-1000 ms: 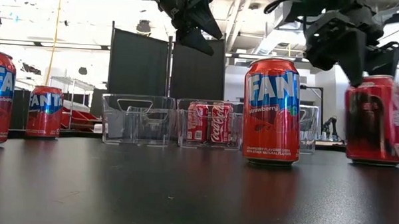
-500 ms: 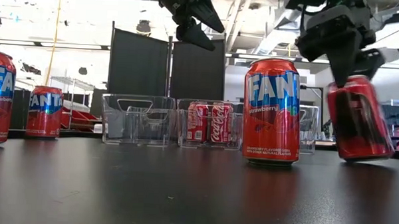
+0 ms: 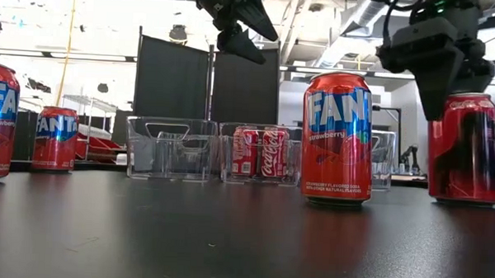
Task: Sort soda cans
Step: Put the right red-white soda can into the center transparent bin, then put the red-white soda can into the center transparent bin
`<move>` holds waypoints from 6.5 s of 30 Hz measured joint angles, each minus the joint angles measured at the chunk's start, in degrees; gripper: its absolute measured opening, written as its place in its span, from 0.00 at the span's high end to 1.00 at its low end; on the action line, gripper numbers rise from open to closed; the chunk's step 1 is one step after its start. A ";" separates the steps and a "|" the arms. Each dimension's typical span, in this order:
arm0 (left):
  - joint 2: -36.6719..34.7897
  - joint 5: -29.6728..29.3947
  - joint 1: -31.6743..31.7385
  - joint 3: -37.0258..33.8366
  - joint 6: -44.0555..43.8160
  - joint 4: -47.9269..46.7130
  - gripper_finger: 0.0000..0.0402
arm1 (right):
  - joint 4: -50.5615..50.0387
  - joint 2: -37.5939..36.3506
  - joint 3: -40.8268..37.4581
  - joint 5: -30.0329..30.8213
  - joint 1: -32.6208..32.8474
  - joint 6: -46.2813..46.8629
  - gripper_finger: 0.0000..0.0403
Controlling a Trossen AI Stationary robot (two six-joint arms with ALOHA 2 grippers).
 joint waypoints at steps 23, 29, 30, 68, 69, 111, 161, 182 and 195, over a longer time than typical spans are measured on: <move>0.00 0.01 0.01 0.00 -0.22 -0.26 0.02 | -0.17 -3.48 -0.63 4.14 9.88 23.01 0.08; 0.00 0.01 0.01 0.00 -0.22 -0.25 0.02 | 3.21 -3.46 -2.75 4.14 8.26 22.55 0.10; 0.00 0.01 0.01 0.00 -0.22 -0.27 0.02 | 3.32 -3.46 -2.75 4.14 8.16 22.55 0.10; -7.21 -15.60 2.19 9.42 2.28 -20.69 0.11 | -0.15 2.11 28.15 12.91 -14.59 -19.22 0.39; -8.07 -15.59 2.15 9.41 1.95 -21.90 0.11 | 0.72 3.15 29.35 12.89 -15.61 -21.67 0.40; -22.21 -25.61 -1.30 1.00 -35.56 -61.50 0.12 | 15.44 46.75 56.16 2.46 -34.92 -65.73 0.37; -22.33 -19.17 -5.86 0.58 -32.93 -58.94 0.12 | 17.97 27.50 56.09 2.39 -34.02 -58.44 0.03; -23.87 5.21 -37.68 -10.27 -58.71 -61.34 0.12 | 8.42 25.00 54.78 2.98 -31.82 -58.58 0.03; -23.87 8.23 -56.95 -22.10 -72.40 -53.17 0.12 | 9.46 25.02 48.74 2.98 -29.20 -57.24 0.03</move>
